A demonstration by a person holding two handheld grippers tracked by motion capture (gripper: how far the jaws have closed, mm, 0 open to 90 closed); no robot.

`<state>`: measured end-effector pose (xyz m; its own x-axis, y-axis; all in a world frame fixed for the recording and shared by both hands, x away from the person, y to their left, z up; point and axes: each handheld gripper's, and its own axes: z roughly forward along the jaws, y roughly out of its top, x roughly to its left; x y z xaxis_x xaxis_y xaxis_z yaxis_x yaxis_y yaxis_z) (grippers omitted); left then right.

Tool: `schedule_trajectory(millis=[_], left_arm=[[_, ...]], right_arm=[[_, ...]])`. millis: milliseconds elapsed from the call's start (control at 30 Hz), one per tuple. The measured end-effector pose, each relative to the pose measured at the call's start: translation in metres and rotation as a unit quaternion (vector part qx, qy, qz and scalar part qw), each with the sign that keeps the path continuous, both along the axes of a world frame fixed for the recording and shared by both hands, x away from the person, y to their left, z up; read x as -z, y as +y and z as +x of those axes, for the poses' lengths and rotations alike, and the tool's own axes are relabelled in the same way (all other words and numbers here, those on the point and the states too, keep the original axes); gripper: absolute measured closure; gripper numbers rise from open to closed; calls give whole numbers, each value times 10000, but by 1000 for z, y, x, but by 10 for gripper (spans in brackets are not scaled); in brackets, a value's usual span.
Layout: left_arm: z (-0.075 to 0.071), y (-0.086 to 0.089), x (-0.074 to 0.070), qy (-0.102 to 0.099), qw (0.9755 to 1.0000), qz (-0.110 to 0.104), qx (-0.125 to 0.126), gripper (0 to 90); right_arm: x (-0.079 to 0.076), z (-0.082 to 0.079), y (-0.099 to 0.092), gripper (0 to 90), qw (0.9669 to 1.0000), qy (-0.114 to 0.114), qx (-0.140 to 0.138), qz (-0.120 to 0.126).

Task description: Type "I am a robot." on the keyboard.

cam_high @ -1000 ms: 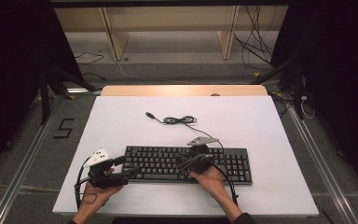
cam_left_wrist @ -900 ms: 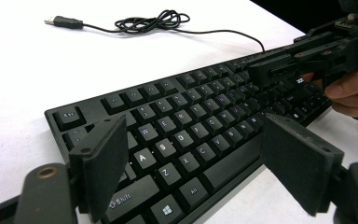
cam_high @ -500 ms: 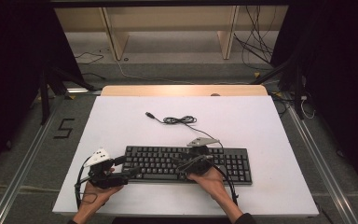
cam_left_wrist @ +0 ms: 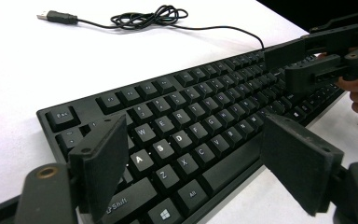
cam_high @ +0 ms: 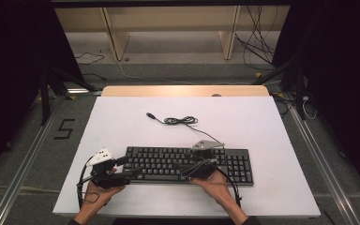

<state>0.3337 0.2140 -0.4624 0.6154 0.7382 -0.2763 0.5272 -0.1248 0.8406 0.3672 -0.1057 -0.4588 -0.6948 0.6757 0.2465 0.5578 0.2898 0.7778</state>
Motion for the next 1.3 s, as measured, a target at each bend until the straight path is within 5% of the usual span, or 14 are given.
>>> schedule_trajectory(millis=[433,1033,1300], left_arm=[[14,-15,0,134,9998,152,39,326],[44,-53,4,317,9959,726,432,771],[53,-65,8,379,9942,863,513,878]], right_arm=[[0,-8,-6,387,9999,-94,-48,55],[1,-16,-12,361,9999,-103,-97,55],[0,-18,-15,357,9999,-123,-86,42]])
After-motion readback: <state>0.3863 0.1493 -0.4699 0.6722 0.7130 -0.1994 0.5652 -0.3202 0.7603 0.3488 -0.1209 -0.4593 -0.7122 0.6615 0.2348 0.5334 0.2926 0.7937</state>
